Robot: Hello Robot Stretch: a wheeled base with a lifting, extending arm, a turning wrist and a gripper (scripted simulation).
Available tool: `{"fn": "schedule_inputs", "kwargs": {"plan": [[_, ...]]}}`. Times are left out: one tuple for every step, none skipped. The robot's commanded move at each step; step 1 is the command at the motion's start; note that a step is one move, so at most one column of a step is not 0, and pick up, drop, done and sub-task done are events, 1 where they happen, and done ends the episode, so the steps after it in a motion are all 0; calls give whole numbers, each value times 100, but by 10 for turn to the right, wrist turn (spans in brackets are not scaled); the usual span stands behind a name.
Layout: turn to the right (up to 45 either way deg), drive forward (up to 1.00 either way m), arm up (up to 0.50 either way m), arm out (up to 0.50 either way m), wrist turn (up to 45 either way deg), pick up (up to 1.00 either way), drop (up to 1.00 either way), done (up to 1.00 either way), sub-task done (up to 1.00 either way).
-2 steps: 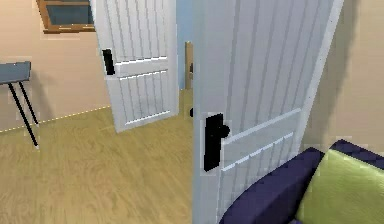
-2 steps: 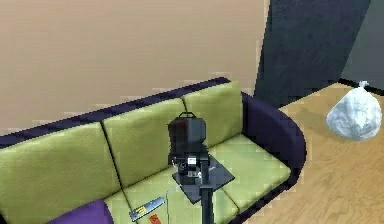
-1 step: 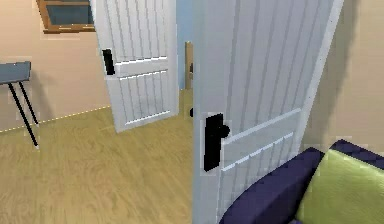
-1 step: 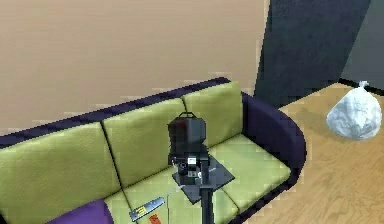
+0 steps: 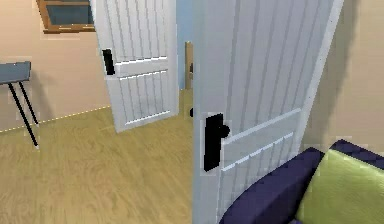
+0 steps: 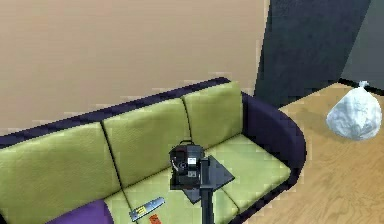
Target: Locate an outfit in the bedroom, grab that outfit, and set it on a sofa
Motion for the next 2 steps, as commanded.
{"fn": "schedule_inputs", "kwargs": {"plan": [[0, 0, 10, 0, 0, 0, 0, 0, 0], [0, 0, 0, -8, 0, 0, 0, 0, 0]]}}
